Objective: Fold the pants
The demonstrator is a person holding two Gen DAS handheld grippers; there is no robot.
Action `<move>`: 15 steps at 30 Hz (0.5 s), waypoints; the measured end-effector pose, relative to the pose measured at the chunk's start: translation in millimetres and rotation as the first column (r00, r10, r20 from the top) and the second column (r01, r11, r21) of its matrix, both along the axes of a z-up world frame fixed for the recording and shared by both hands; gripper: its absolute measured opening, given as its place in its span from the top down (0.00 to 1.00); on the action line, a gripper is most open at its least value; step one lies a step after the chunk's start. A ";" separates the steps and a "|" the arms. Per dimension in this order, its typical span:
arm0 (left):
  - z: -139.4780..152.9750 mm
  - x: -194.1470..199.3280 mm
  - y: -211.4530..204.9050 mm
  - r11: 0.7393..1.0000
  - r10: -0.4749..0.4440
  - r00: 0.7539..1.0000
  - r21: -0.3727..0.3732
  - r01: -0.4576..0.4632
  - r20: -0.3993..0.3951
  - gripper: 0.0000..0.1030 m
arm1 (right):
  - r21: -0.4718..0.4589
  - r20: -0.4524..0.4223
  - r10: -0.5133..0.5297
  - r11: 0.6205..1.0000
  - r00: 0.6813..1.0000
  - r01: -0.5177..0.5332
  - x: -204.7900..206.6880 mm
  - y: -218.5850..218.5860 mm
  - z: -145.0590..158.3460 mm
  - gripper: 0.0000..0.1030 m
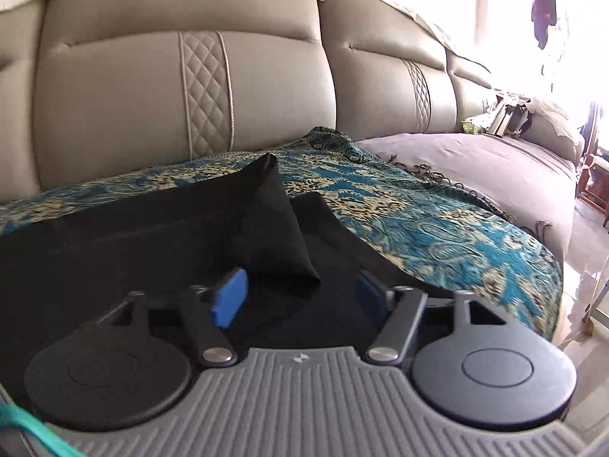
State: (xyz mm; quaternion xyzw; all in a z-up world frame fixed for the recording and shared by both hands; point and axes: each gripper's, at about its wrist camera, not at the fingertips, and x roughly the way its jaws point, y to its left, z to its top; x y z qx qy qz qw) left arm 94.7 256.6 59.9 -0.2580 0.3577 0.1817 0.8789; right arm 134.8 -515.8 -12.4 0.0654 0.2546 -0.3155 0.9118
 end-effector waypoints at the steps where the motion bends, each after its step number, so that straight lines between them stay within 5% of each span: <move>1: -0.1 0.7 -0.4 1.000 0.001 1.000 0.002 -0.001 -0.003 0.94 | 0.016 -0.002 -0.016 1.000 1.000 0.016 7.9 -5.6 -2.8 0.21; 2: -0.1 1.1 -0.5 1.000 0.001 1.000 0.005 -0.001 -0.005 0.94 | 0.043 0.001 -0.025 0.999 1.000 0.024 12.3 -10.5 -5.2 0.21; 6: 0.0 5.2 -0.6 1.000 0.004 1.000 0.017 -0.004 -0.013 0.94 | 0.170 0.072 -0.091 0.982 0.993 0.077 14.3 -31.2 -3.5 0.94; 11: 2.1 9.3 1.1 1.000 0.001 1.000 0.024 -0.001 -0.016 0.94 | 0.372 0.157 -0.208 0.918 0.965 0.137 -15.6 -59.5 -2.6 0.95; 15: 6.0 9.6 0.3 0.999 -0.010 1.000 0.035 0.011 -0.013 0.94 | 0.398 0.173 -0.234 0.905 0.957 0.150 -42.6 -62.0 1.4 0.95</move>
